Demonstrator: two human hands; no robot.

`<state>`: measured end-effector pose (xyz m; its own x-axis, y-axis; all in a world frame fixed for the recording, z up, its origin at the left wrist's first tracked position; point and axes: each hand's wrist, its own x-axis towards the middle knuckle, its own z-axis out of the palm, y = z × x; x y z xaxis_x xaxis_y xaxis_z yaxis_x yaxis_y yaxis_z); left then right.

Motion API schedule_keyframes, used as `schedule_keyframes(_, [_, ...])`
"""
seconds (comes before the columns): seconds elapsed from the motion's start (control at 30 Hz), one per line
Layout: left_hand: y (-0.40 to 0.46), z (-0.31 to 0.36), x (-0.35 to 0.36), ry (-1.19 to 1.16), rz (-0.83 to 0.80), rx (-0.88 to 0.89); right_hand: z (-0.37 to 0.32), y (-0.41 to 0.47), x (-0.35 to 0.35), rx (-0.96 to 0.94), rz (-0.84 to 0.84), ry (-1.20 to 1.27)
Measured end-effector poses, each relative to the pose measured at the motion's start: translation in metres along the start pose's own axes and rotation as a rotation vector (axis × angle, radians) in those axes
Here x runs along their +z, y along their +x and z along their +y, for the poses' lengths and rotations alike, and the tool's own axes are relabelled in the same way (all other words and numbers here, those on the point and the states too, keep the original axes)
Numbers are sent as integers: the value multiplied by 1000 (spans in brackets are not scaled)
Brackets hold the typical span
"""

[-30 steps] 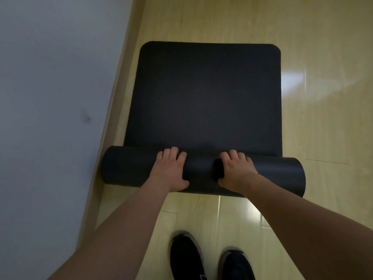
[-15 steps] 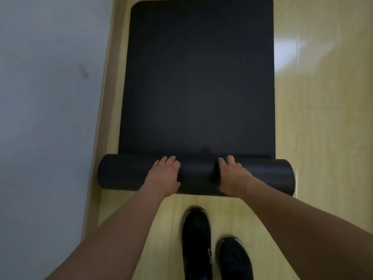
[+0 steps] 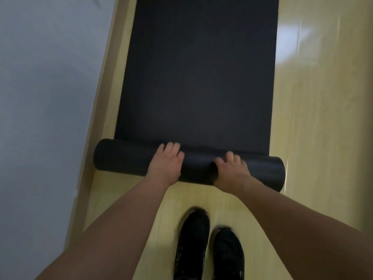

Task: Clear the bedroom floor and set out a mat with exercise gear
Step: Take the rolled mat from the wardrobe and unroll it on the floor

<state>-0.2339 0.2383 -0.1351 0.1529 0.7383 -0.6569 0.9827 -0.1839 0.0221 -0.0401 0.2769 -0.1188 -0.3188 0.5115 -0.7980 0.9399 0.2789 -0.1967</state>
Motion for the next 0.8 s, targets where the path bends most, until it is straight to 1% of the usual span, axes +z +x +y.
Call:
schedule_keyframes(0.07, [-24,12,22,58,-55,44,-8,-24,36,-8,-41,-15])
schedule_keyframes(0.1, [-33,17,33,46,-69,44,-10,-32,52,-26,-50,-11])
schedule_keyframes(0.13, [-45,25,42,39,-51,52,-13,-44,66,-52,-35,1])
schedule_keyframes(0.2, [-72,40,70,-23,-14,48,-17,-62,92,-60,-45,111])
schedule_keyframes(0.27, [-96,54,96,-7,43,46,-19,-78,114,20,-53,246])
schedule_keyframes(0.3, [-105,61,107,10,84,36,-19,-84,128,42,-46,267])
schedule_keyframes(0.4, [-136,77,138,31,29,22,-22,-103,167,20,61,58])
schedule_keyframes(0.43, [-151,86,153,17,25,19,-22,-114,185,24,84,27])
schedule_keyframes(0.53, [-193,117,185,-76,76,-81,-27,-150,237,55,30,77])
schedule_keyframes(0.57, [-202,128,194,-64,108,-90,-26,-161,257,45,62,91])
schedule_keyframes(0.6, [-212,134,201,-33,111,-101,-27,-171,272,38,109,61])
schedule_keyframes(0.67, [-225,143,218,10,101,-70,-20,-186,293,34,230,18])
schedule_keyframes(0.73, [-248,155,240,27,33,-45,-19,-207,313,128,182,21])
schedule_keyframes(0.77, [-259,164,253,-7,26,-47,-18,-217,326,161,174,9])
schedule_keyframes(0.8, [-267,172,264,-36,20,-55,-17,-223,337,158,158,-31])
